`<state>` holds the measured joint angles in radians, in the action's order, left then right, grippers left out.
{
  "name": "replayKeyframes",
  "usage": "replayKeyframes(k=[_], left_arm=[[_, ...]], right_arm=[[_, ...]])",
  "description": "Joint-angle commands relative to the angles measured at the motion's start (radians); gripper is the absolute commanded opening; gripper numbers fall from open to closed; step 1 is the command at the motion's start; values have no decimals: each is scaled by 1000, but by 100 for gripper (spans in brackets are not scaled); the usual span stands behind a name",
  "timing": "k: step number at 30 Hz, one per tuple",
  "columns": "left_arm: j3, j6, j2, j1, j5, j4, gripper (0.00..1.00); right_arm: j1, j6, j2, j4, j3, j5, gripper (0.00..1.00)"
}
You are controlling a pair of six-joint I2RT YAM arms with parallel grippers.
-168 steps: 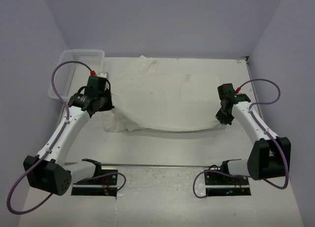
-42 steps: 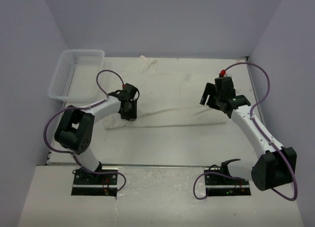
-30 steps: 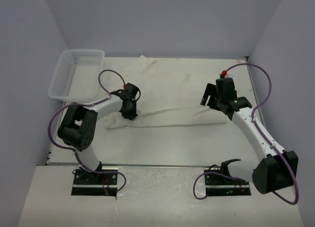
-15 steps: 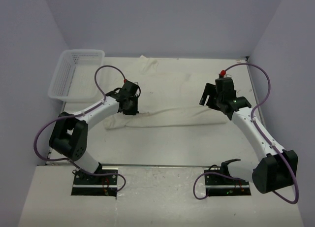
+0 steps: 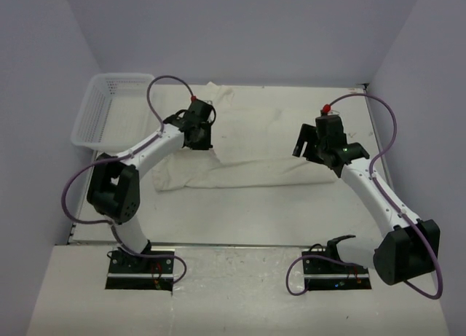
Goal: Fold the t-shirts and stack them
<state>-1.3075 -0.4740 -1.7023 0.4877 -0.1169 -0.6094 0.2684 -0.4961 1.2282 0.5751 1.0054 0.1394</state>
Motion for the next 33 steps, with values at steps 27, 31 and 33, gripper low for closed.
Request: replayKeyframes(k=[27,31,33], left_arm=[[306,-31,354,-330,219,-92,52],[340,-28,291,-396,373,-82,49],[356,-25,271,-415,367,-78,49]], right_arm=[[43,24,-16,-24,42,-10,80],[43,34,-33,-24,30,-14,80],[43,40,-39,-26,18,-8,80]])
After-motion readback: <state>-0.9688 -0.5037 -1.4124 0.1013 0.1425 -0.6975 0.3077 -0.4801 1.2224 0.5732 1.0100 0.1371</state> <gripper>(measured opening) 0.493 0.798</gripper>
